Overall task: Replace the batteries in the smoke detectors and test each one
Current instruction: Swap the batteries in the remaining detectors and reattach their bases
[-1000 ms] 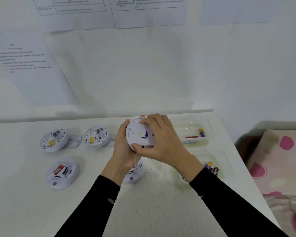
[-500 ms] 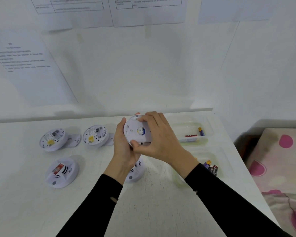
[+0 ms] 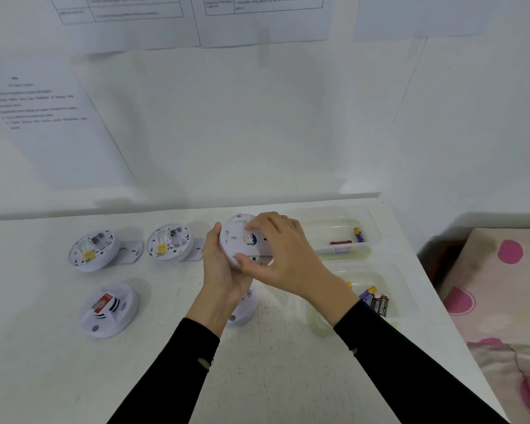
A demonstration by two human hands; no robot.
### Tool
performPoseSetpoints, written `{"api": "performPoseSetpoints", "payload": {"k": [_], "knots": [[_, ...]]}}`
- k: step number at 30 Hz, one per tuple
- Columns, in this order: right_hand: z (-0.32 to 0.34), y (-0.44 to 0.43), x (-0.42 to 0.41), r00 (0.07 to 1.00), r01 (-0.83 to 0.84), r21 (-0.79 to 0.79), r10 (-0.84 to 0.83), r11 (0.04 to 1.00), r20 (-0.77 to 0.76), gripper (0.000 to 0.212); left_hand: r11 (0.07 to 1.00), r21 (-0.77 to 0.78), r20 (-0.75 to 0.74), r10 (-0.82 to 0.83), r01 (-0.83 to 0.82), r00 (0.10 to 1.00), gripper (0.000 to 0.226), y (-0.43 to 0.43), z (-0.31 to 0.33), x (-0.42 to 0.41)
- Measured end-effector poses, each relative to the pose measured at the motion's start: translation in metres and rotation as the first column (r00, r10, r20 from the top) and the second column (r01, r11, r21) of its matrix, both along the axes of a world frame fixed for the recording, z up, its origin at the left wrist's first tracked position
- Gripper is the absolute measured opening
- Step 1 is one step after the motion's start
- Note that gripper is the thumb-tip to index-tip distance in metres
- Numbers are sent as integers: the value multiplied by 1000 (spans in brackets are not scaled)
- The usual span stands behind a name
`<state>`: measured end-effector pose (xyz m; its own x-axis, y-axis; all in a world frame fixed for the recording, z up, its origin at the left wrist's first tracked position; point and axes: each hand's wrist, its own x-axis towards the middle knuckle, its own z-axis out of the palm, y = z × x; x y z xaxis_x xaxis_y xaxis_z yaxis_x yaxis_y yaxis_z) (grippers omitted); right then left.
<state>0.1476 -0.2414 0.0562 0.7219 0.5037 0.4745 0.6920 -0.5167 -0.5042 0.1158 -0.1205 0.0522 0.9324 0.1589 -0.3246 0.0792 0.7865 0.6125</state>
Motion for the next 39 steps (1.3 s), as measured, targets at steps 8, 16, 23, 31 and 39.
{"api": "performPoseSetpoints", "payload": {"k": [8,16,23,31,39], "knots": [[17,1,8,712,160,364,148,917,-687,51,949,314,15,-6,1,1000,44,22,14,14],[-6,13,53,180,546,377,335,749,-925,14,852,505,17,152,-140,988,22,69,-2,8],[-26,35,63,41,566,192,205,801,-978,17,414,885,87,303,-213,949,29,113,-31,-6],[-47,41,69,244,550,34,-122,834,-962,15,265,963,-163,440,46,883,102,148,-72,5],[-48,60,44,774,300,-223,-373,927,-511,26,235,964,-208,390,121,897,120,160,-87,14]]}}
